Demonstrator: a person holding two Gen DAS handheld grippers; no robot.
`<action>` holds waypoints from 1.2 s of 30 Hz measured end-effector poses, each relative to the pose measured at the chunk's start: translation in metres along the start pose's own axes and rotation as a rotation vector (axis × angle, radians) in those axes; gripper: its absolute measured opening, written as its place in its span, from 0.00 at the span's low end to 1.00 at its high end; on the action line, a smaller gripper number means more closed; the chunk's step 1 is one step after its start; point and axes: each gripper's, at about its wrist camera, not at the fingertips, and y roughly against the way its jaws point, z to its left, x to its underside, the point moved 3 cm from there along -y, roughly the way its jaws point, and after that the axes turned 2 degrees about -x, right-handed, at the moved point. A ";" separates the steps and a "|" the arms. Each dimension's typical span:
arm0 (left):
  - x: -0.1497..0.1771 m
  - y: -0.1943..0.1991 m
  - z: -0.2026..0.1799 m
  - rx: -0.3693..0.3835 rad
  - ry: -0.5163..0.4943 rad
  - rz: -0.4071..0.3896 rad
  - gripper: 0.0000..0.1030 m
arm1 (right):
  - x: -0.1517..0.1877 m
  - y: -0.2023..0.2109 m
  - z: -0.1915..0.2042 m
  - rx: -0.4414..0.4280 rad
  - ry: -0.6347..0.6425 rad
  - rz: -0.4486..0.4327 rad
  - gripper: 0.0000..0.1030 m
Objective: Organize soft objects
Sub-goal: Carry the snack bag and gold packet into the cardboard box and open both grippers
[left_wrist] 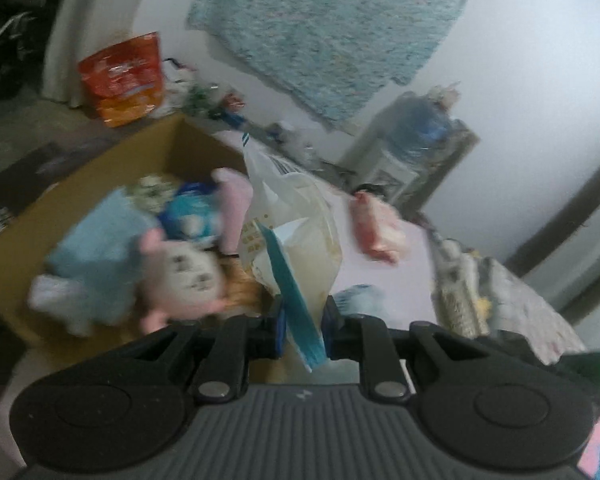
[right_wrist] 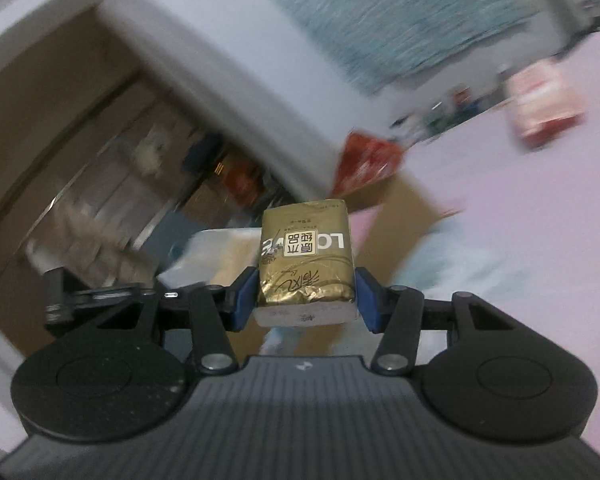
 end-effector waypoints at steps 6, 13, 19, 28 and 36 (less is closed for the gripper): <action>0.014 -0.019 0.061 -0.108 -0.063 0.059 0.17 | 0.026 -0.111 0.056 0.018 0.097 0.251 0.49; 0.019 -0.030 0.097 -0.129 -0.089 0.054 0.13 | 0.061 -0.189 0.079 0.214 0.285 0.399 0.49; 0.023 -0.024 0.100 -0.119 -0.114 0.041 0.15 | 0.087 -0.220 0.087 0.349 0.483 0.481 0.51; 0.029 -0.027 0.101 -0.033 -0.026 0.056 0.52 | 0.086 -0.205 0.093 0.368 0.517 0.423 0.63; 0.031 -0.005 0.095 -0.056 -0.012 -0.019 0.76 | 0.075 -0.151 0.096 0.315 0.427 0.294 0.65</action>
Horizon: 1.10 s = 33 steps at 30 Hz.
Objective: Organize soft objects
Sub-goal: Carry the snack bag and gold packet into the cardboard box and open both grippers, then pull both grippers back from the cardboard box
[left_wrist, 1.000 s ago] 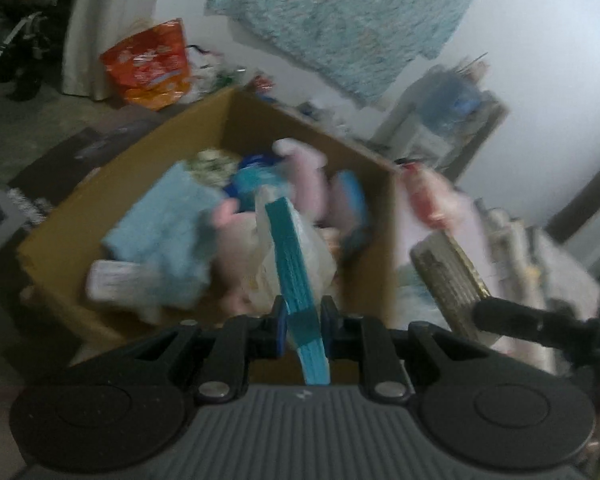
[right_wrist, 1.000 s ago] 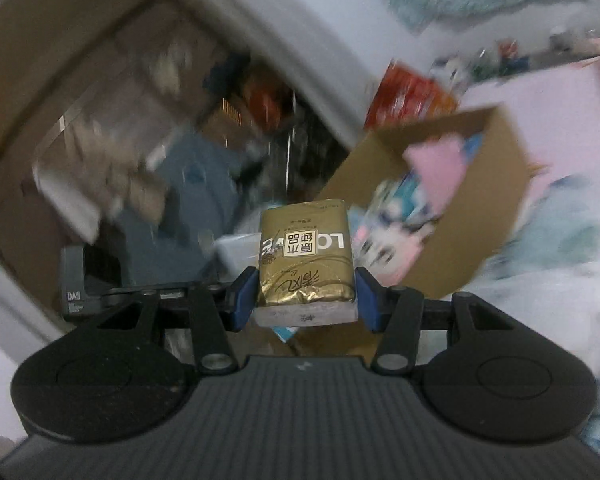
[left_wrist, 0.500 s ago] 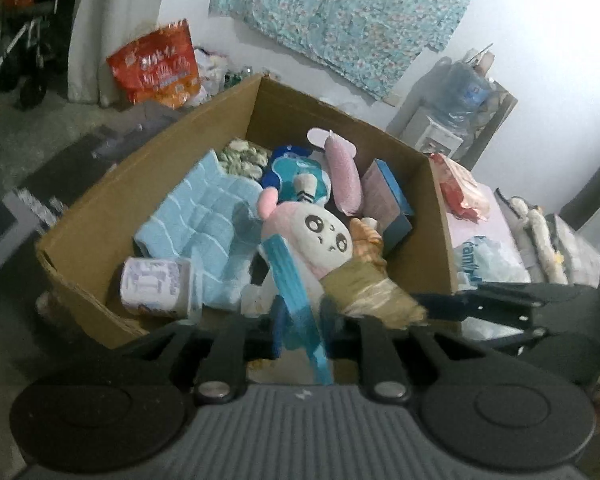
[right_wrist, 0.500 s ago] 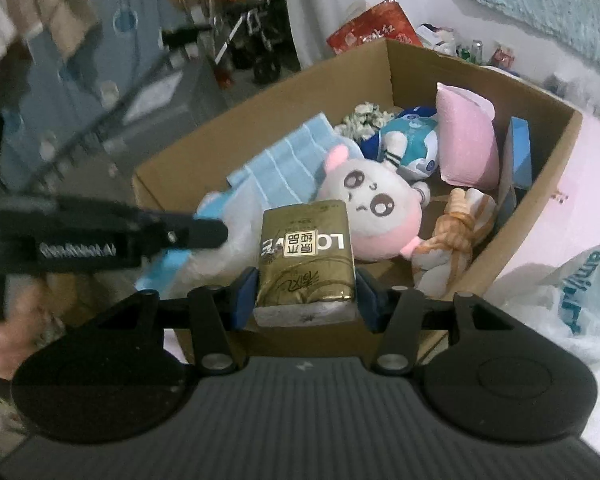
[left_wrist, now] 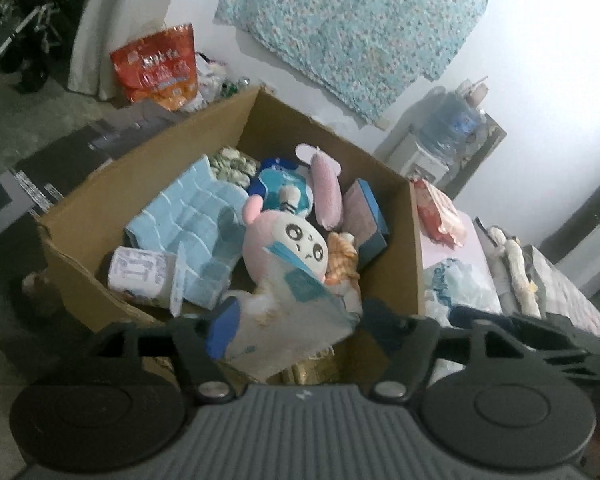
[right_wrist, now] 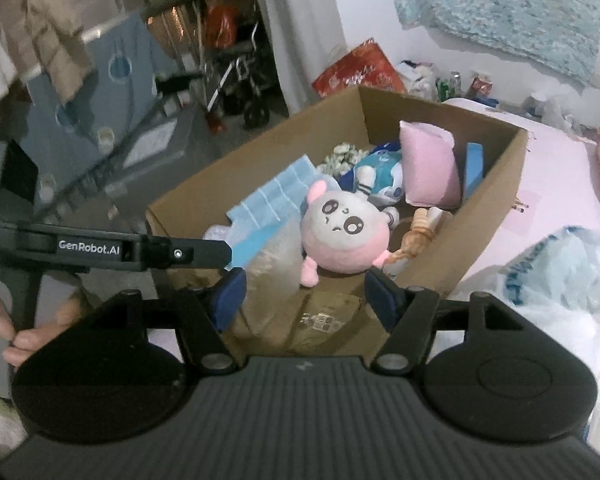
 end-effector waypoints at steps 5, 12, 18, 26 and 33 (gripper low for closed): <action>0.002 0.022 -0.006 -0.038 -0.025 -0.061 0.86 | 0.019 0.025 -0.013 -0.032 -0.115 -0.071 0.66; 0.013 0.046 -0.013 -0.092 -0.059 -0.120 0.96 | 0.048 0.049 -0.025 -0.069 -0.230 -0.149 0.67; 0.024 0.060 -0.023 -0.191 -0.138 -0.180 1.00 | 0.071 0.061 -0.027 -0.104 -0.306 -0.201 0.68; 0.031 0.069 -0.033 -0.195 -0.178 -0.165 1.00 | 0.092 0.067 -0.021 -0.083 -0.316 -0.220 0.79; 0.037 0.073 -0.045 -0.233 -0.207 -0.185 1.00 | 0.098 0.078 -0.009 0.040 -0.246 -0.234 0.89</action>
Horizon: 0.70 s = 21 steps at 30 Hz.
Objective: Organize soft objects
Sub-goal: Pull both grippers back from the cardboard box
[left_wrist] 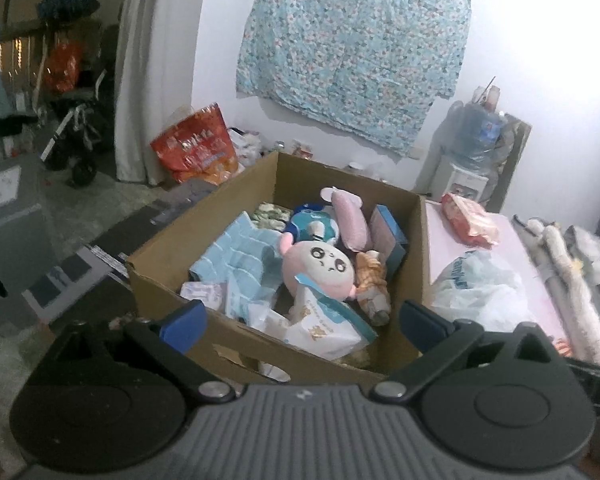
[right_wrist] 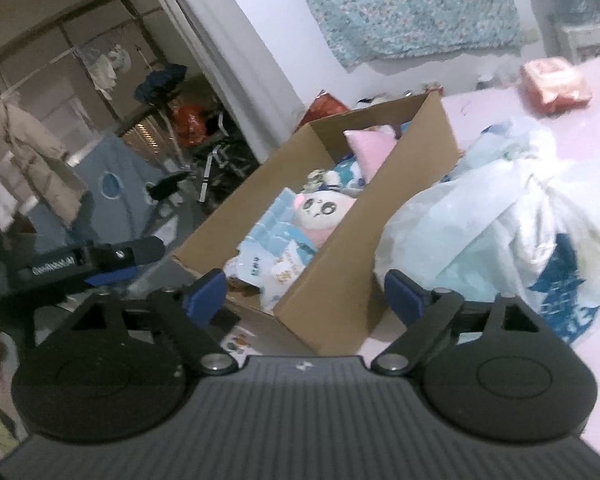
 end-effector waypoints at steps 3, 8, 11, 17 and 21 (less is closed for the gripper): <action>-0.001 0.004 -0.010 -0.069 -0.060 -0.006 1.00 | 0.001 0.008 0.007 0.065 0.054 -0.031 0.96; -0.004 0.008 -0.026 -0.104 -0.143 -0.040 1.00 | 0.000 0.017 0.022 0.212 0.179 -0.083 0.99; -0.003 0.009 -0.033 -0.081 -0.145 -0.067 1.00 | 0.000 0.022 0.031 0.288 0.246 -0.111 0.99; -0.003 0.010 -0.038 -0.030 -0.156 -0.070 1.00 | -0.004 0.037 0.042 0.430 0.336 -0.171 0.99; 0.000 0.008 -0.033 -0.046 -0.124 -0.044 1.00 | -0.002 0.050 0.050 0.440 0.362 -0.235 0.99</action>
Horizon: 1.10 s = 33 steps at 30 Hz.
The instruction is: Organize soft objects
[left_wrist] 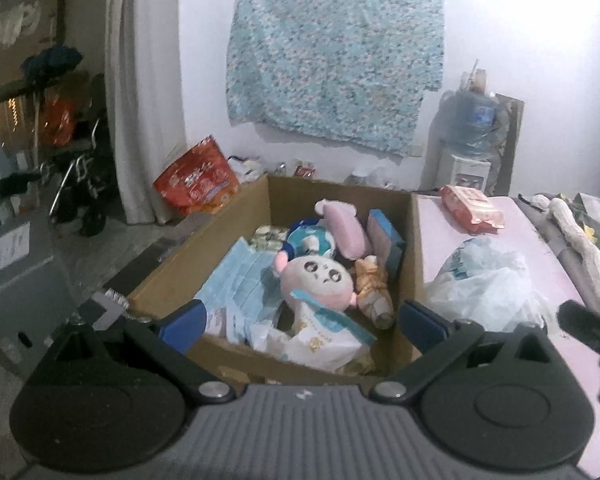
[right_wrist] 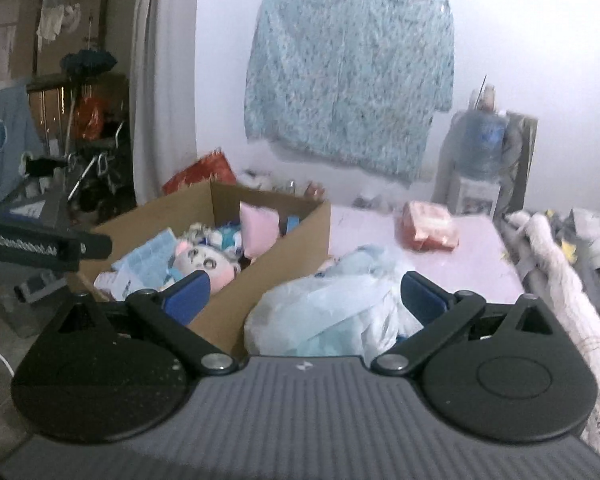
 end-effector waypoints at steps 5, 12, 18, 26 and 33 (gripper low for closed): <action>0.006 -0.007 0.012 0.023 0.025 0.080 1.00 | 0.003 0.002 0.005 -0.096 -0.086 0.025 0.99; 0.018 -0.015 0.026 -0.017 0.032 0.165 1.00 | 0.016 -0.022 0.021 -0.093 -0.204 0.159 0.99; 0.028 -0.021 0.031 -0.039 0.012 0.211 1.00 | 0.026 -0.039 0.035 -0.085 -0.196 0.246 0.99; 0.034 -0.027 0.030 -0.041 -0.009 0.244 1.00 | 0.031 -0.055 0.036 -0.076 -0.248 0.306 0.99; 0.033 -0.031 0.032 -0.039 -0.004 0.251 1.00 | 0.033 -0.060 0.039 -0.068 -0.234 0.323 0.99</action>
